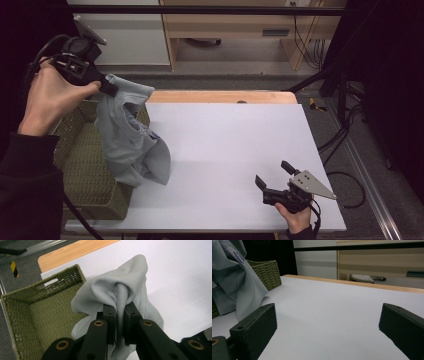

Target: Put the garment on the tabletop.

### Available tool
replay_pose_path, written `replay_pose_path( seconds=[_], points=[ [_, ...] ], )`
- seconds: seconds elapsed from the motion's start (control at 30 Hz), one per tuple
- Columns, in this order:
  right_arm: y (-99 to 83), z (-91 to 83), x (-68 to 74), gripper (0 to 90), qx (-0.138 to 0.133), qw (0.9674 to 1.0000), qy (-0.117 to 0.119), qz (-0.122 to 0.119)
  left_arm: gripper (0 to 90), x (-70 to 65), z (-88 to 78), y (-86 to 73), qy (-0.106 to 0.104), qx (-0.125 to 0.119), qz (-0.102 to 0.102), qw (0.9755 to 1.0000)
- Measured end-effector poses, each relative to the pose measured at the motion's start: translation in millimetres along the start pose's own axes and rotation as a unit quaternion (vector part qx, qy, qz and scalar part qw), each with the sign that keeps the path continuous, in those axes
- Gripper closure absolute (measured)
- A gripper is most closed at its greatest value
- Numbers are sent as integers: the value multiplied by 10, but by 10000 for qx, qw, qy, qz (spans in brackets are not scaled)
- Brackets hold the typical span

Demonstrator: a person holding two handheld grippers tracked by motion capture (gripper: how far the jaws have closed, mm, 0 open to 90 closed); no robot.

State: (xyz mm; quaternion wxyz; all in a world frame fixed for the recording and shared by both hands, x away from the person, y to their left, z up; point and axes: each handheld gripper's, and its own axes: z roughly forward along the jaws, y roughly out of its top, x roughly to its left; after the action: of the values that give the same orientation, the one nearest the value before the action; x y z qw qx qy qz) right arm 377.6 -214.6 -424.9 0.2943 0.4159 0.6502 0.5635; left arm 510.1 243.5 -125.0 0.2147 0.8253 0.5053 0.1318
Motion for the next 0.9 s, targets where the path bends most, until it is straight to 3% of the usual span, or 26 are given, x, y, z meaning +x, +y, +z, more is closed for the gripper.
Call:
replay_pose_path(
  seconds=[0.23,0.3,0.33,0.4,0.43,0.47,0.63,0.9],
  points=[
    [-19,-2,5,19,48,10000,21,46,820,-279,23,93,-197,-147,354,9991],
    [-17,-10,1,20,41,10000,25,49,820,-418,46,138,-318,-220,451,9982],
    [-16,-10,1,20,24,10000,18,69,820,-418,46,138,-318,-220,451,9982],
    [-14,-13,9,20,8,9999,42,153,821,-499,61,171,-384,-278,541,9974],
    [-18,-16,-1,20,47,10000,6,67,821,-536,68,190,-396,-290,598,9970],
    [-16,-18,4,20,43,9999,15,98,821,-611,85,226,-418,-271,747,9960],
    [-12,-19,-1,20,33,10000,34,87,820,-787,113,287,-480,-352,885,9943],
    [-19,-6,-6,19,15,9999,73,70,820,-1156,174,406,-656,-467,1194,9896]
  ],
)
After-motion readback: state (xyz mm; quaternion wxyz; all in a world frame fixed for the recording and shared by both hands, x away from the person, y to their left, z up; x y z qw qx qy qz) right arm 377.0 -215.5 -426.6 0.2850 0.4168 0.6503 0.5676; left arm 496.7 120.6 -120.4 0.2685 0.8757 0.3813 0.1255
